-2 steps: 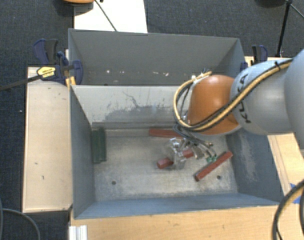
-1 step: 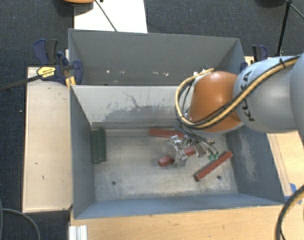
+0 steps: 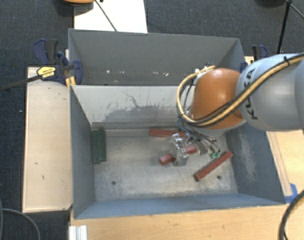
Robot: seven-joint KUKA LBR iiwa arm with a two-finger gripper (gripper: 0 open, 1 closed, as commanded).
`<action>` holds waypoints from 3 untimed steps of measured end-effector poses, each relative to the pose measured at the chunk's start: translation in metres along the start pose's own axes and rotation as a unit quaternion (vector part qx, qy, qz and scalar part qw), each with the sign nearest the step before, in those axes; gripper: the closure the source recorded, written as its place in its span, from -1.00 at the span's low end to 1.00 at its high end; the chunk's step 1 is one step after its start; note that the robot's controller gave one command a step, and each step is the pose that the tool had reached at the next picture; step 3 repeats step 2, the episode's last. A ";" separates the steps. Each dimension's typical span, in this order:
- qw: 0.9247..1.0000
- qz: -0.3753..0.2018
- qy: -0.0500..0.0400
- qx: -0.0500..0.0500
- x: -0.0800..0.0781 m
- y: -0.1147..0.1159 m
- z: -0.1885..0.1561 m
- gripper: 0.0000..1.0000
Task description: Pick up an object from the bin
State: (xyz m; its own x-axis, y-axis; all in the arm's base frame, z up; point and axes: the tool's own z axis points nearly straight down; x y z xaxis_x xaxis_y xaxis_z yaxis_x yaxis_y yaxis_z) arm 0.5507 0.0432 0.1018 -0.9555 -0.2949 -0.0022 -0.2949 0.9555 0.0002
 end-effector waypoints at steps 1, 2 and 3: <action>1.000 0.000 -0.001 0.000 0.000 0.000 -0.009 1.00; 1.000 0.001 0.001 0.000 0.000 0.000 -0.022 1.00; 1.000 0.001 0.001 0.000 0.000 0.000 -0.022 1.00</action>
Offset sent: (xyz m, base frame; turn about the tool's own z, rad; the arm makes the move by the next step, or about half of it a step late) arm 0.0001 0.0001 0.0479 0.0000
